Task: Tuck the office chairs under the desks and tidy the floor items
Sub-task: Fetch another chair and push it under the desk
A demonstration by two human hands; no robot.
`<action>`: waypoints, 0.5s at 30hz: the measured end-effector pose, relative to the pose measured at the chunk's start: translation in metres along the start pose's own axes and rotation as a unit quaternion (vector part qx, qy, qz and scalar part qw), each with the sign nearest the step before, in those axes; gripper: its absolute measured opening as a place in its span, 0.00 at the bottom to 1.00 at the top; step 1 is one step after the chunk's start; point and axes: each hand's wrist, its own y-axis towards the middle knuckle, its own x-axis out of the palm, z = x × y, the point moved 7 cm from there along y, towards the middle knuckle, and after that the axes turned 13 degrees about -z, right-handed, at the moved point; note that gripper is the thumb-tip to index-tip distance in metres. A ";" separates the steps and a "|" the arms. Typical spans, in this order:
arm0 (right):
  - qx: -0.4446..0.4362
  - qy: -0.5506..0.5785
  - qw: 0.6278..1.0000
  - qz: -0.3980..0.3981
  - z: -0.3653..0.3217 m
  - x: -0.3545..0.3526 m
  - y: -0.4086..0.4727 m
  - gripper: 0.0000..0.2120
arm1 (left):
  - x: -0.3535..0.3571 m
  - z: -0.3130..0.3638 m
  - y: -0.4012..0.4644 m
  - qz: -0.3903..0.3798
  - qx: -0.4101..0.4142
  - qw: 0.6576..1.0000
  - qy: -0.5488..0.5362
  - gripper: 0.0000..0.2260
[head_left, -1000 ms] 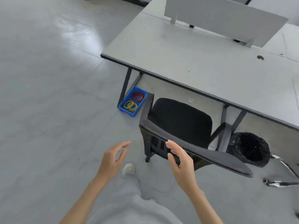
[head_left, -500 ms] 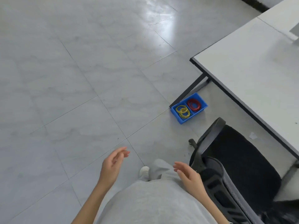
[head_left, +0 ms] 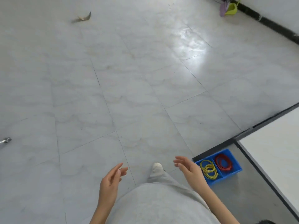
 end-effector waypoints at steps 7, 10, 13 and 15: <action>-0.054 -0.004 0.998 0.025 -0.107 -0.116 0.168 0.13 | 0.010 0.086 0.142 0.035 0.002 0.999 -0.014 0.11; -0.056 0.027 0.996 0.065 -0.120 -0.159 0.224 0.13 | 0.036 0.114 0.228 -0.015 0.002 1.000 0.007 0.12; -0.030 0.058 0.993 0.102 -0.115 -0.201 0.273 0.13 | 0.078 0.150 0.326 -0.104 0.002 0.994 0.040 0.13; 0.009 0.082 0.990 0.116 -0.107 -0.220 0.292 0.14 | 0.103 0.180 0.382 -0.156 0.007 0.986 0.057 0.10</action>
